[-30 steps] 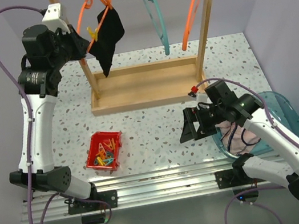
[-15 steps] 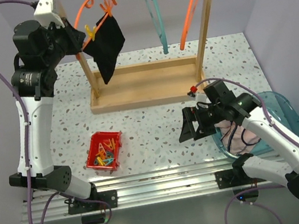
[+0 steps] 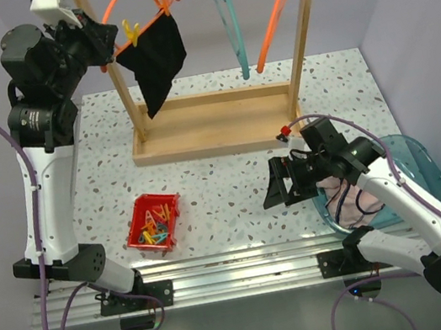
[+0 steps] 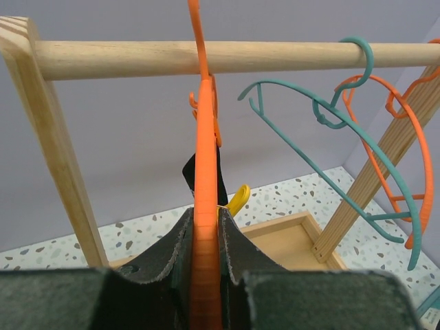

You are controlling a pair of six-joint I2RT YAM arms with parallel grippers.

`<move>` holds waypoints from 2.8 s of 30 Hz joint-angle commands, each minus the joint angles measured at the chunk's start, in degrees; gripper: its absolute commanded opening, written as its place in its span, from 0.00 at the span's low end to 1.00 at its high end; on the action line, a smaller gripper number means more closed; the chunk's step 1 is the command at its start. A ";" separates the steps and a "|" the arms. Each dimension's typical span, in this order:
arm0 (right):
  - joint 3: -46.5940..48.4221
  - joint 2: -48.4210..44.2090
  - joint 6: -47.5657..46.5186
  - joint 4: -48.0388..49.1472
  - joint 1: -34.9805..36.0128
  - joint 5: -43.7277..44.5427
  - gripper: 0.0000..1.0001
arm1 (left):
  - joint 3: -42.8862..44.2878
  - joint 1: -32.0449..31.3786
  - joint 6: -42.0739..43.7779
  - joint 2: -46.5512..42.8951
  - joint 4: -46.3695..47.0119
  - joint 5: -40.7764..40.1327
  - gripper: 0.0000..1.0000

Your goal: Remove the underwear clipped to the hanger

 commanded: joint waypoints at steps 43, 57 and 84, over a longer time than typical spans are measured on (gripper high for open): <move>-13.31 -5.71 20.25 23.64 0.29 -2.91 0.99 | -87.30 -24.81 -21.32 -43.44 27.07 1.52 0.00; -33.52 -9.77 55.23 53.33 0.29 0.69 0.99 | -92.51 -31.07 -24.31 -45.81 27.08 -4.29 0.00; -27.55 9.30 64.29 65.12 2.22 -1.69 0.84 | -93.12 -33.98 -25.63 -46.34 27.69 -6.13 0.00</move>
